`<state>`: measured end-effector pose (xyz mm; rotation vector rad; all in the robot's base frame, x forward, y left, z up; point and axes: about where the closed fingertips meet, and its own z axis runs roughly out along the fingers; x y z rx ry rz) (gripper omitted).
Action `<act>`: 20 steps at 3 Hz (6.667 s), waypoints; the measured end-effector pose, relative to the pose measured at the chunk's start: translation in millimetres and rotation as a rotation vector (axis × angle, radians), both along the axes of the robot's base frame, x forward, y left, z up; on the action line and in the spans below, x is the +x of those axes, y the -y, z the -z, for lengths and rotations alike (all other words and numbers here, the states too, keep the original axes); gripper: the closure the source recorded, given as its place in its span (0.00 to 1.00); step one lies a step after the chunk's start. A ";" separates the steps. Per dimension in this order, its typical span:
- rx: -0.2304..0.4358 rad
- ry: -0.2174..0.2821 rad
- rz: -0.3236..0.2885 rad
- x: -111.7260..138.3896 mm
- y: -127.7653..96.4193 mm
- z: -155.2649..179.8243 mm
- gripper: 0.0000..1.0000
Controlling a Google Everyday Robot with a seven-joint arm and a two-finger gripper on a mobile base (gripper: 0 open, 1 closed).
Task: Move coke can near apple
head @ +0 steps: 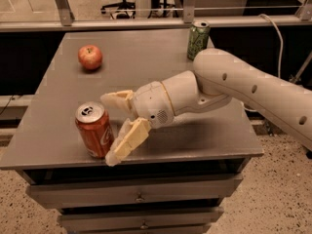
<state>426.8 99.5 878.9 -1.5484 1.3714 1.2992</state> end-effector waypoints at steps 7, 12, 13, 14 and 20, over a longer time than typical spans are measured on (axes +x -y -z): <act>0.109 0.229 0.188 152.7 -46.2 -62.8 1.00; 0.134 0.321 0.374 276.3 -41.8 -45.8 0.85; 0.132 0.286 0.407 286.6 -34.2 -32.6 0.53; 0.127 0.277 0.424 290.3 -30.0 -28.1 0.31; 0.137 0.281 0.634 234.5 101.8 -44.0 0.00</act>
Offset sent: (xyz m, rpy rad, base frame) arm -0.0014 0.0518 0.0032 0.0589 0.0063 0.0101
